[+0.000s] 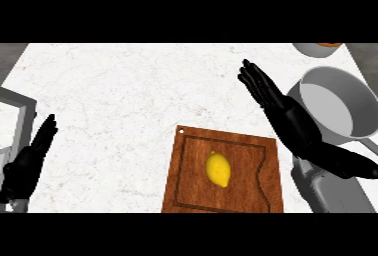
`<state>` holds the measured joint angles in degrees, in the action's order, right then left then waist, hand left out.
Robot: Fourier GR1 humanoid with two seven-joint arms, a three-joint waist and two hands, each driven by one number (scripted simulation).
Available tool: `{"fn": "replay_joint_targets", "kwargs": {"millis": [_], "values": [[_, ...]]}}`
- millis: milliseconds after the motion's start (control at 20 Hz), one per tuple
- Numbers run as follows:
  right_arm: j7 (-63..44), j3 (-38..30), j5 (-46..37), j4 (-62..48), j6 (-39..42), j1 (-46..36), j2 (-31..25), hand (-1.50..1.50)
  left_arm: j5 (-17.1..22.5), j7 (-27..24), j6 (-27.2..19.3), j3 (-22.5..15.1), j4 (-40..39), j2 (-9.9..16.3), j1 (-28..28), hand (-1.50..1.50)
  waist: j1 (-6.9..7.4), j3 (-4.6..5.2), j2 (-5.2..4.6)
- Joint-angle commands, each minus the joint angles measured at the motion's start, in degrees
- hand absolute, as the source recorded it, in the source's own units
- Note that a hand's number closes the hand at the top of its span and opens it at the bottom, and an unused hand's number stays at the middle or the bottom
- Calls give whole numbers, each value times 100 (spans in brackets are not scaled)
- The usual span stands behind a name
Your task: Pick the lemon from the cutting board and place it in the pot
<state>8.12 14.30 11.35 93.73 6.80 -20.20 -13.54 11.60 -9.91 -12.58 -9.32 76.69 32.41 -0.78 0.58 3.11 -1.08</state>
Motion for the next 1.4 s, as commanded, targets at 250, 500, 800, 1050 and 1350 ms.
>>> {"fn": "replay_joint_targets", "kwargs": {"millis": [250,500,800,1050,1350], "values": [[-2044,-585,-820,-894,-1747,1637,-455,150,75,340,-393,429,75,155,-68,0,-369,-290,165],[-993,-218,-3626,-90,-3182,1970,-1418,-150,209,607,-304,352,83,59,-235,0,-490,-294,251],[-1992,764,-4984,1762,-3794,3681,-951,-150,35,1109,-395,138,966,72,-475,0,-163,-307,164],[-4273,1422,-5997,2860,-2206,3211,-921,-150,-11,1001,-320,164,660,-65,-272,0,-99,-285,130],[-5994,1704,-5775,2778,-134,1789,-535,-150,-68,1537,-225,172,990,138,-13,0,69,-292,104]]}}
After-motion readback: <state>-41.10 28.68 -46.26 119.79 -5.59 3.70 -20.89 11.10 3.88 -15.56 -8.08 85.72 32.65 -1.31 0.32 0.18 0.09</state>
